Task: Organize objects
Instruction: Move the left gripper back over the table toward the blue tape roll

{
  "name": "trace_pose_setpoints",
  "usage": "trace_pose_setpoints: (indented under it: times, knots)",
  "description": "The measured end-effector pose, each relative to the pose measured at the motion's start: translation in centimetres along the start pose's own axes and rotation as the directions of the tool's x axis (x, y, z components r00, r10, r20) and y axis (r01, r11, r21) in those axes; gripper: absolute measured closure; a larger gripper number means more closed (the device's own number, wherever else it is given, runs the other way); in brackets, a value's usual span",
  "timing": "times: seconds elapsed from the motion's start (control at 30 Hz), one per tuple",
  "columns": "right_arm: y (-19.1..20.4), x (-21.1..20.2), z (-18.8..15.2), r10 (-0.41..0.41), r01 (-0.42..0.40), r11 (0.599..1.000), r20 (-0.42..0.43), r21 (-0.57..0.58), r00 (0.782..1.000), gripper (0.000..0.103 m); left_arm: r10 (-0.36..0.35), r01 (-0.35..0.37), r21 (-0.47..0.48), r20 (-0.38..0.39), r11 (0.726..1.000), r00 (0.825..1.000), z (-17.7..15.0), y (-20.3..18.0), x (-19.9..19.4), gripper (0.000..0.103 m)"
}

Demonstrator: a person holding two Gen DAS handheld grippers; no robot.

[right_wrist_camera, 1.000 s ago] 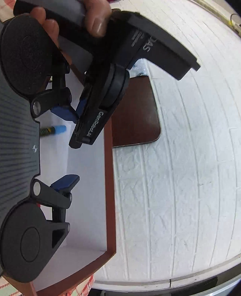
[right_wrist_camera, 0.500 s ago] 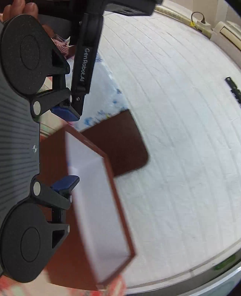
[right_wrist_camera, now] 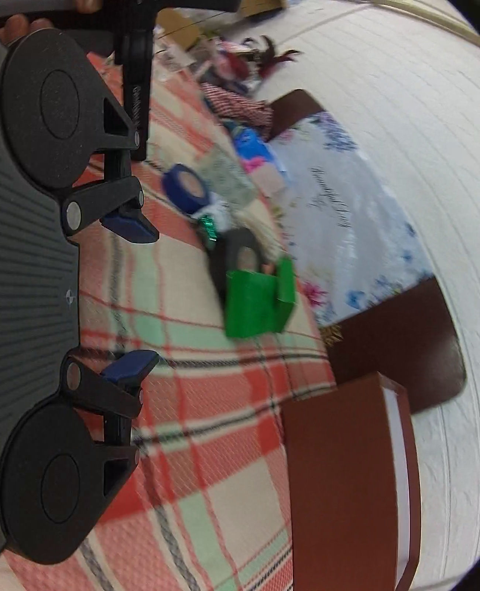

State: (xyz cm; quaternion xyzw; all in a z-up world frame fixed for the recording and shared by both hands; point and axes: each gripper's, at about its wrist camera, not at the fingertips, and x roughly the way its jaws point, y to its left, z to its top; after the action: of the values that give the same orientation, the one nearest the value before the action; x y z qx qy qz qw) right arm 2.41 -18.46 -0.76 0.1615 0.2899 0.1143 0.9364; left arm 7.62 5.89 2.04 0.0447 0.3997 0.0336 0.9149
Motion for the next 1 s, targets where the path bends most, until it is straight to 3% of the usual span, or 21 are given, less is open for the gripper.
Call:
trace_pose_setpoints:
  times: [0.2, 0.3, 0.33, 0.4, 0.57, 0.73, 1.0]
  knots:
    - [2.7, 0.5, 0.0, -0.037, 0.036, 0.994, -0.002, -0.103, 0.999, 0.039, 0.040, -0.035, -0.050, 0.094, 0.998, 0.995, -0.5, 4.3, 1.1, 0.044]
    - [5.3, 1.6, -0.1, -0.017, 0.018, 0.978, 0.006, -0.209, 1.000, 0.040, 0.045, -0.036, -0.043, 0.211, 0.998, 0.976, -1.9, 6.2, 2.4, 0.029]
    - [6.4, 2.1, -0.3, -0.014, 0.016, 0.967, 0.010, -0.254, 1.000, 0.040, 0.008, 0.009, -0.074, 0.227, 0.997, 0.974, -2.3, 7.1, 2.7, 0.028]
    - [8.3, 3.5, -0.5, -0.011, 0.011, 0.943, 0.001, -0.334, 1.000, 0.040, -0.058, 0.090, -0.135, 0.230, 0.987, 0.972, -1.9, 8.6, 3.0, 0.027]
    - [11.6, 8.3, 0.0, -0.028, 0.005, 0.907, -0.048, -0.422, 0.998, 0.045, -0.077, 0.111, -0.135, 0.234, 0.985, 0.969, -1.9, 8.3, 3.1, 0.022]
    - [12.5, 11.5, 1.4, -0.039, 0.020, 0.893, -0.035, -0.449, 0.999, 0.045, -0.078, 0.113, -0.140, 0.233, 0.984, 0.969, -2.1, 8.0, 3.1, 0.019]
    - [11.8, 8.6, -0.1, -0.024, 0.002, 0.907, -0.046, -0.421, 0.999, 0.047, -0.068, 0.101, -0.136, 0.231, 0.985, 0.971, -2.2, 7.9, 3.1, 0.019]
